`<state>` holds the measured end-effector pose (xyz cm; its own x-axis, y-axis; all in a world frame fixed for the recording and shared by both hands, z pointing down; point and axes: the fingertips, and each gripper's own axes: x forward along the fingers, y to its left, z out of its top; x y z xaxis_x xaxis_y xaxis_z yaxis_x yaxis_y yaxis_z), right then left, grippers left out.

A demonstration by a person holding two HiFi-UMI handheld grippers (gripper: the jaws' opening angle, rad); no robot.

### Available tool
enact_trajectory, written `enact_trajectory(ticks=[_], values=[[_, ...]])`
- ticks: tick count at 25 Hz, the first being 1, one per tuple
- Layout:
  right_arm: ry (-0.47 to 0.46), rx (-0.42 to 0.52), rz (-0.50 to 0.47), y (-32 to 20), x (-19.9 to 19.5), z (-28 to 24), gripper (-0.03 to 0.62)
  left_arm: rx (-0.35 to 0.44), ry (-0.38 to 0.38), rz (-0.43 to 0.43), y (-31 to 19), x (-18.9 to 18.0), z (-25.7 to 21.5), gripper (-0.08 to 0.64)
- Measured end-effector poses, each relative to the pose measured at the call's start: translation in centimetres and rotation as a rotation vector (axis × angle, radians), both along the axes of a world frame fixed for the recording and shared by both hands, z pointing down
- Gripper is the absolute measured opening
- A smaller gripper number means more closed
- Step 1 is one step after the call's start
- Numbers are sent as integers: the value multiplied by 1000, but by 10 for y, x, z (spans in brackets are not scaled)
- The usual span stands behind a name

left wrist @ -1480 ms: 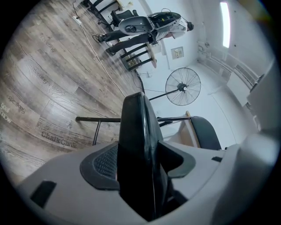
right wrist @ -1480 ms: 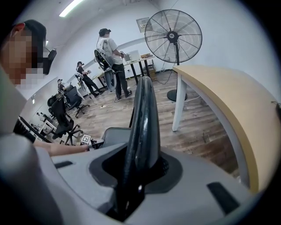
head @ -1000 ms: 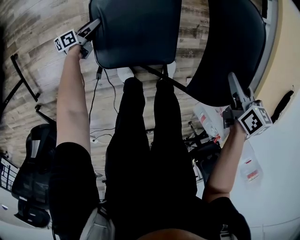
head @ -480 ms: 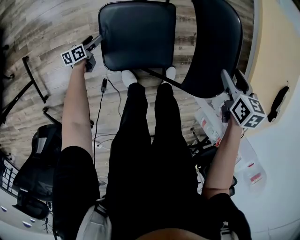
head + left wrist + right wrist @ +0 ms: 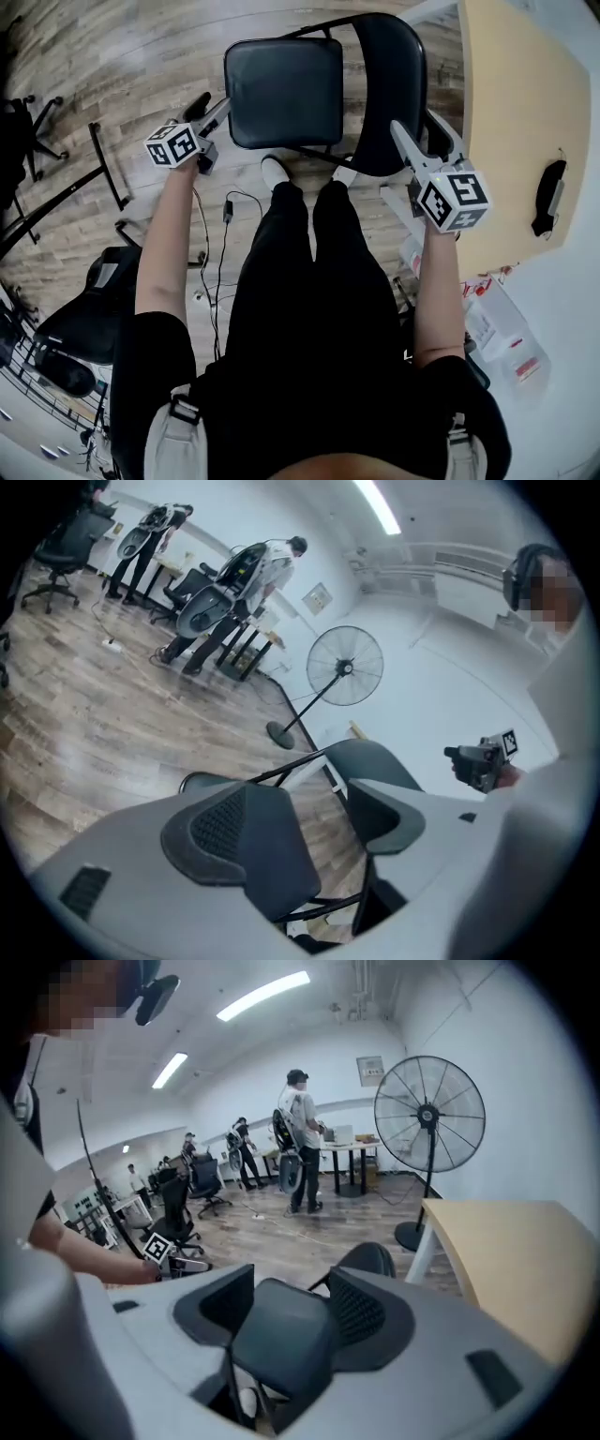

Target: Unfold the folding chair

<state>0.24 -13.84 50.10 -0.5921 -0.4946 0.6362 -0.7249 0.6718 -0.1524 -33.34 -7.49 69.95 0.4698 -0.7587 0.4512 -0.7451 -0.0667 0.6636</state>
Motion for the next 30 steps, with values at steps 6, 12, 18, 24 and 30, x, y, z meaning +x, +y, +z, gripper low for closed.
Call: enact_trajectory(ticks=[6, 12, 18, 24, 30], values=[[-161, 139, -172, 21, -36, -77, 247, 167, -105, 62, 11, 83, -154, 330], [-275, 171, -292, 57, -40, -136, 227, 352, -301, 124, 48, 162, -286, 295], [-372, 231, -375, 78, -23, -187, 188, 460, -353, 86, 57, 215, -372, 249], [-451, 289, -415, 100, -7, -232, 132, 520, -420, 68, 65, 245, -416, 213], [-470, 340, -447, 109, 3, -253, 103, 569, -477, 58, 72, 263, -443, 178]])
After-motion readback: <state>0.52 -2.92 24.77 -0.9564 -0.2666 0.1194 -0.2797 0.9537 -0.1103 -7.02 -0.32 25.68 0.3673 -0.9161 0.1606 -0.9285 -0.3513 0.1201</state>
